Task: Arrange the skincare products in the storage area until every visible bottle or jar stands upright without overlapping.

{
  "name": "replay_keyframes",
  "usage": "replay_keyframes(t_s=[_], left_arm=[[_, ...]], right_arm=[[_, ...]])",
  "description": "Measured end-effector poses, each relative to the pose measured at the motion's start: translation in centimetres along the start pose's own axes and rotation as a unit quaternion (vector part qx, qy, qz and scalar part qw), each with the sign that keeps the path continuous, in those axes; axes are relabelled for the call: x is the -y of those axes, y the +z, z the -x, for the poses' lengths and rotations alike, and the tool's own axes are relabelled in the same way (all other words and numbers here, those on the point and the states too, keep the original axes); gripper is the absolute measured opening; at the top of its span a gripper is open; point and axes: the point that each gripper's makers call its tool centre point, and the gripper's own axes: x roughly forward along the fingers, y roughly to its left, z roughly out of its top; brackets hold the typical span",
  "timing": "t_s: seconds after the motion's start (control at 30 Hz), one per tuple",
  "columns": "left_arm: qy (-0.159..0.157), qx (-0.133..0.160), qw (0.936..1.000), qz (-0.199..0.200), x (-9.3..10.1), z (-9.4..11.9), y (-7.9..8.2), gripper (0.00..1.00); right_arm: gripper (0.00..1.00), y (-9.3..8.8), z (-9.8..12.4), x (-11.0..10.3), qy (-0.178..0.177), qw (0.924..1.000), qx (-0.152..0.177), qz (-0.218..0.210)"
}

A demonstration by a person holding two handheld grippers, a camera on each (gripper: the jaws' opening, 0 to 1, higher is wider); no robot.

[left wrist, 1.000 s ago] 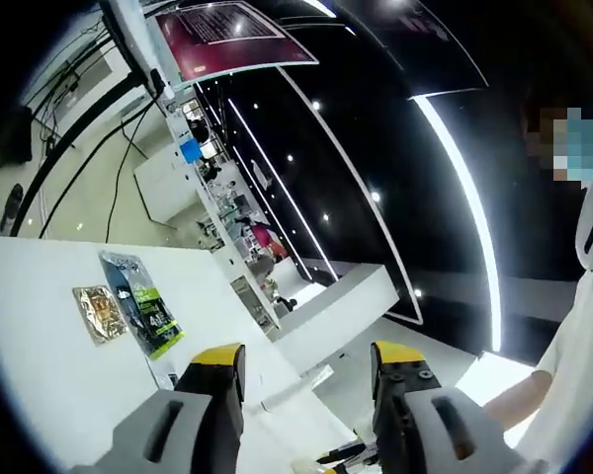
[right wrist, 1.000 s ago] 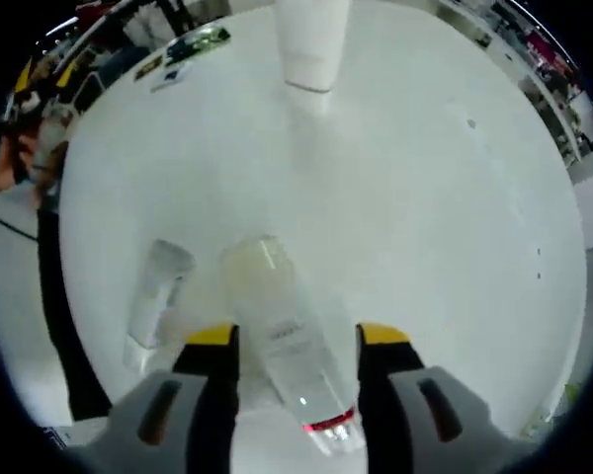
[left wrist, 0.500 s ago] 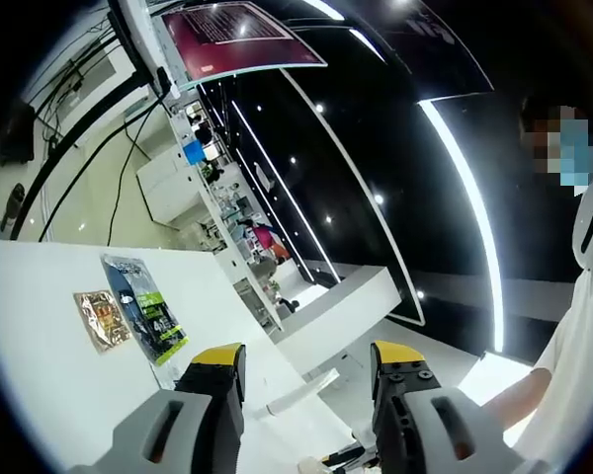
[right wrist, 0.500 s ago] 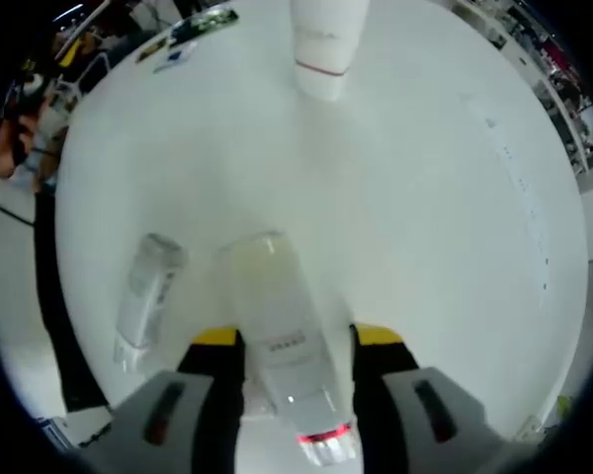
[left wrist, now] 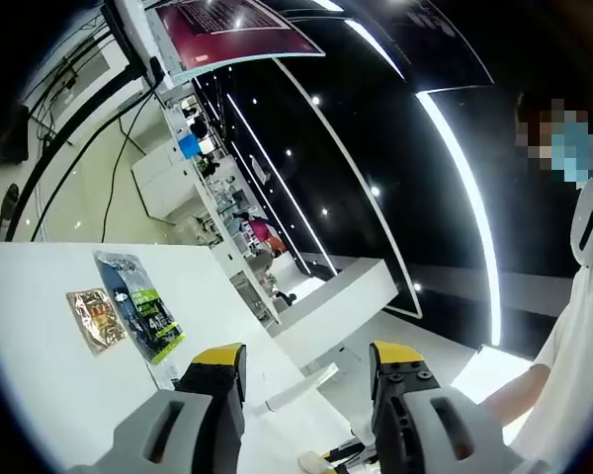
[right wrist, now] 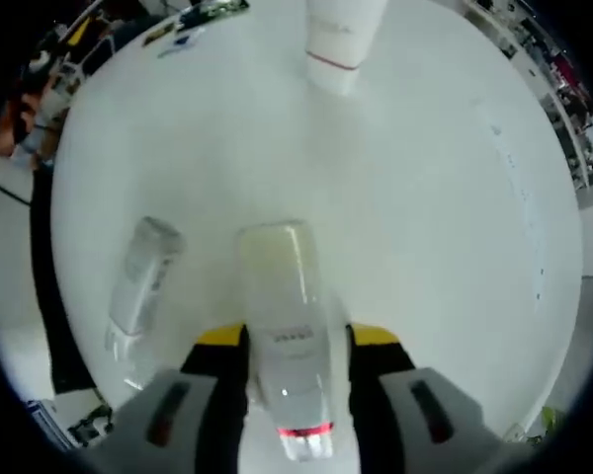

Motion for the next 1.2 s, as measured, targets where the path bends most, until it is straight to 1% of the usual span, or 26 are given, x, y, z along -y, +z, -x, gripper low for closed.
replay_keyframes(t_s=[0.07, 0.1, 0.13, 0.23, 0.3, 0.37, 0.43, 0.47, 0.5, 0.53, 0.67, 0.77, 0.87, 0.93, 1.03, 1.07, 1.1, 1.2], left_arm=[[-0.002, -0.001, 1.0, -0.002, 0.1, 0.0, 0.1, 0.52], [-0.003, 0.0, 1.0, -0.004, 0.2, -0.1, 0.2, 0.51], [-0.006, 0.0, 0.9999, -0.009, 0.3, -0.1, 0.3, 0.51], [-0.008, 0.003, 0.9999, -0.012, 0.4, 0.0, 0.5, 0.51], [-0.011, 0.011, 0.9999, 0.0, 0.6, -0.1, 0.8, 0.51], [-0.013, 0.007, 0.9998, -0.011, 0.8, -0.1, 0.8, 0.51], [-0.016, 0.007, 0.9998, -0.012, 0.9, -0.1, 0.9, 0.51], [-0.017, 0.008, 0.9998, -0.012, 0.9, -0.1, 0.9, 0.51], [-0.018, 0.007, 0.9997, -0.013, 1.0, -0.1, 0.9, 0.51], [-0.02, 0.006, 0.9996, -0.016, 1.2, -0.1, 0.9, 0.51], [-0.03, -0.001, 0.999, -0.032, 1.6, -0.1, 0.8, 0.5], [-0.031, -0.002, 0.9991, -0.028, 1.6, 0.0, 0.8, 0.5], [-0.031, 0.001, 0.9992, -0.027, 1.5, 0.1, 0.9, 0.5], [-0.031, 0.002, 0.9991, -0.027, 1.5, 0.2, 1.0, 0.5], [-0.031, 0.007, 0.9991, -0.027, 1.4, 0.4, 1.4, 0.5], [-0.031, 0.009, 0.9991, -0.026, 1.3, 0.4, 1.5, 0.5], [-0.031, 0.011, 0.9991, -0.026, 1.3, 0.4, 1.6, 0.5], [-0.032, 0.014, 0.9991, -0.024, 1.3, 0.4, 1.8, 0.5]], right_arm=[[0.38, -0.2, 0.0, 0.2, -0.004, 1.0, 0.0, 0.001], [0.38, -1.0, 0.2, 0.4, -0.01, 0.9999, -0.006, 0.001], [0.38, -1.3, 0.3, 0.4, -0.005, 1.0, -0.004, -0.003], [0.38, -2.8, 0.5, 0.6, -0.011, 0.9998, -0.01, -0.013], [0.38, -3.7, 0.6, 0.7, -0.012, 0.9996, -0.016, -0.021], [0.38, -4.5, 0.5, 0.8, -0.013, 0.9993, -0.018, -0.03], [0.38, -5.0, 0.5, 0.6, -0.012, 0.9991, -0.02, -0.035], [0.37, -5.1, 0.4, 0.6, -0.012, 0.9991, -0.021, -0.035], [0.37, -4.9, 0.6, 0.4, -0.009, 0.9989, -0.012, -0.044], [0.37, -4.9, 0.6, 0.4, -0.008, 0.9986, -0.013, -0.05], [0.34, -4.8, 0.6, 0.2, -0.003, 0.999, -0.016, -0.042], [0.35, -4.8, 0.6, 0.3, -0.001, 0.9989, -0.021, -0.041], [0.35, -4.8, 0.5, 0.1, -0.003, 0.9988, -0.032, -0.036], [0.34, -4.7, 0.6, 0.0, -0.002, 0.999, -0.038, -0.022], [0.34, -4.7, 0.5, 0.1, 0.0, 0.9985, -0.051, -0.022], [0.31, -4.7, 0.5, 0.1, 0.0, 0.9981, -0.057, -0.023], [0.28, -4.8, 0.6, 0.1, -0.001, 0.9976, -0.068, -0.008], [0.27, -5.2, 0.3, 0.0, -0.002, 0.9975, -0.071, 0.002]])
